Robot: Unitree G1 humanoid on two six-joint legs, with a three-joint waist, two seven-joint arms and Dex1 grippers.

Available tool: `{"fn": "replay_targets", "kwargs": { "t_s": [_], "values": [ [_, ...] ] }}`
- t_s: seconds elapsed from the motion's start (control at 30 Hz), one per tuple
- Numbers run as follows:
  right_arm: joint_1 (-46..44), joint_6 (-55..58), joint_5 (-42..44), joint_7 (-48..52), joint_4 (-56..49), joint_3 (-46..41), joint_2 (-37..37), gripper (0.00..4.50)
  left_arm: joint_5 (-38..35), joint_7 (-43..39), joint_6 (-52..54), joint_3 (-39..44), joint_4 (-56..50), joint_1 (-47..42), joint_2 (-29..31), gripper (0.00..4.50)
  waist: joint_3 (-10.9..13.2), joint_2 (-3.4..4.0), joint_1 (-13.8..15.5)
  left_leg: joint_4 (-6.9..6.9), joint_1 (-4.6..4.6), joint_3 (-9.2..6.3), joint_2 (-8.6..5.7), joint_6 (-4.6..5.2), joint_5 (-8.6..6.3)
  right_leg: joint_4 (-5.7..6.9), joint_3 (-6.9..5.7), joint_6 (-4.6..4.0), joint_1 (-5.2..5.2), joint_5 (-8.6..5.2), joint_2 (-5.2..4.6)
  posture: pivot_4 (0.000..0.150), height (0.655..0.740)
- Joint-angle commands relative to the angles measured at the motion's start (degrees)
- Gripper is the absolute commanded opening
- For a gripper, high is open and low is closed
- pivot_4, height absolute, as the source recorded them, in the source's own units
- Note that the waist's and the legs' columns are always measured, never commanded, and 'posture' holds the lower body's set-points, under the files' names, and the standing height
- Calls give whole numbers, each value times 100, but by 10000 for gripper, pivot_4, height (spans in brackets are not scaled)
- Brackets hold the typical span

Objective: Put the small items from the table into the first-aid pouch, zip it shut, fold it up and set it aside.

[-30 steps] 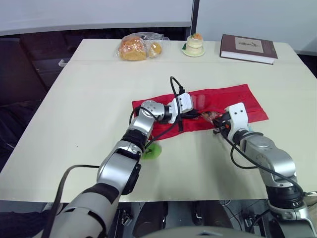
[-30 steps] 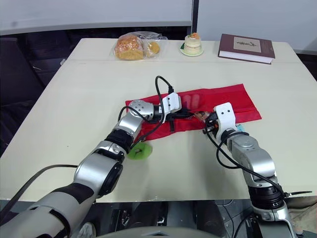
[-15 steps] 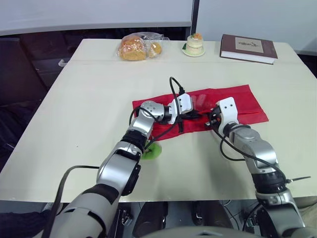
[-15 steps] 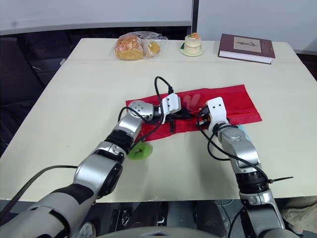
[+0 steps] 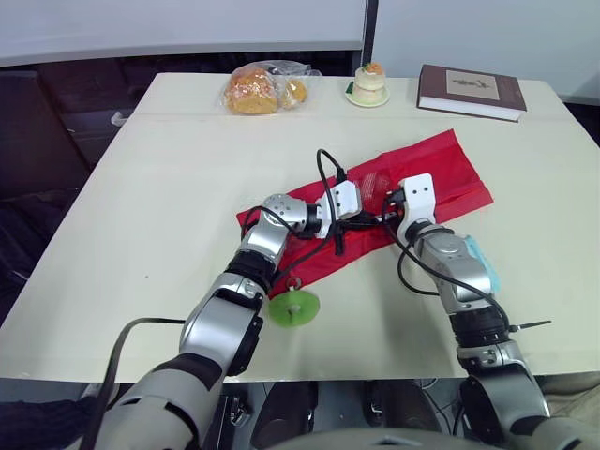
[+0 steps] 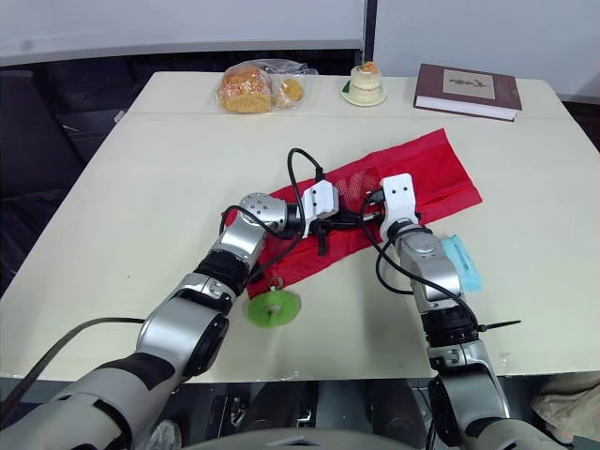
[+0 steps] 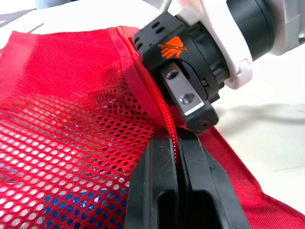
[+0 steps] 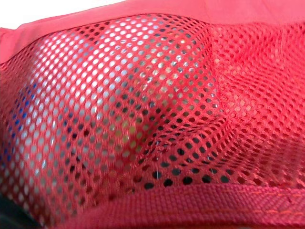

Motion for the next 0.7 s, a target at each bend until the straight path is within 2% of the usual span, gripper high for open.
{"fn": "replay_targets", "kwargs": {
  "t_s": [0.03,0.33,0.53,0.7],
  "values": [
    [72,-51,87,154,-532,-101,-90,97,-37,-113,-111,-87,-102,-79,-31,0,0,0,2,0,0,0,0,0,0,0,0,0,0,0,0,1500,7289],
    [1123,633,423,999,-2266,-26,-843,97,25,-28,-380,13,440,-444,150,0,2,3,5,0,-1,-3,0,1,-1,2,-2,0,0,0,2,1500,7289],
    [1929,487,988,1768,-3548,-298,-1449,97,144,-546,-1054,-91,915,-669,444,0,2,3,-2,-1,0,-4,0,2,-1,-2,-3,0,0,-1,4,1500,7289],
    [2504,322,1642,2265,-4193,-901,-1817,97,219,-968,-1533,-130,1375,-848,745,0,3,1,11,0,0,-2,0,2,-1,-3,-2,1,2,-1,3,1500,7289]
  ]
}}
